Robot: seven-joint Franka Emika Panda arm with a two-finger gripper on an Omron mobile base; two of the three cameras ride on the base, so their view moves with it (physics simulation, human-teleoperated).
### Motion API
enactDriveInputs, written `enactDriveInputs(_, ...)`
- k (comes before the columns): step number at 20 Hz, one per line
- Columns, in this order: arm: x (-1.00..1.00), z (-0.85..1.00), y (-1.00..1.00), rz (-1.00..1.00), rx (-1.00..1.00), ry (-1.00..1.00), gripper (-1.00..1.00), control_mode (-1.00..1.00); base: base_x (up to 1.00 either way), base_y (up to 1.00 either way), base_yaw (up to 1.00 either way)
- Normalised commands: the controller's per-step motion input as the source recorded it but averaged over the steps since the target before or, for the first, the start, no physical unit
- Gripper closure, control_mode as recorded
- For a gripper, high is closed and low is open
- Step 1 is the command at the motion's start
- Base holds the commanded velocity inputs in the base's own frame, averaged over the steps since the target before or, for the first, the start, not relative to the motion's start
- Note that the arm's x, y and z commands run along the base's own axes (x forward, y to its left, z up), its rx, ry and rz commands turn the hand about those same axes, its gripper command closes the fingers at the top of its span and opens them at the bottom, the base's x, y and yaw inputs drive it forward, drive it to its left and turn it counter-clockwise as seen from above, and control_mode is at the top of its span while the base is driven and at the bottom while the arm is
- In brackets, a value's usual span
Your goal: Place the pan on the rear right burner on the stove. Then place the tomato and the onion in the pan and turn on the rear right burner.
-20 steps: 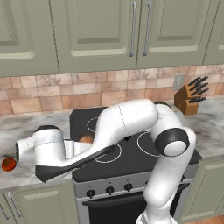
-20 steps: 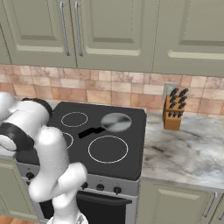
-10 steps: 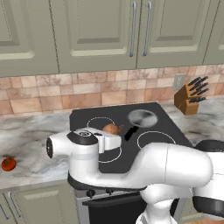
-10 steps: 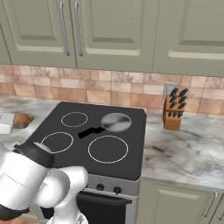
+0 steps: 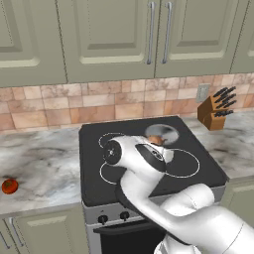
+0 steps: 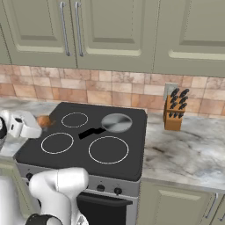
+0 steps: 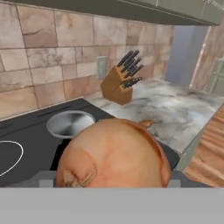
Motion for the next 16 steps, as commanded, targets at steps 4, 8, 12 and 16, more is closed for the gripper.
enactDriveInputs(4, 0.35, 0.0, -0.45, 0.06, 0.23, 0.01, 1.0, -1.0, 0.0, 0.0, 0.0)
enactDriveInputs(8, 0.57, 0.0, -0.24, 0.03, 0.1, 0.0, 1.0, -1.0, 0.0, 0.0, 0.0)
enactDriveInputs(12, 0.83, 0.0, -0.23, 0.12, 0.08, 0.02, 1.0, -1.0, 0.0, 0.0, 0.0)
enactDriveInputs(16, 0.92, 0.0, -0.27, 0.22, 0.06, 0.08, 1.0, -1.0, 0.0, 0.0, 0.0)
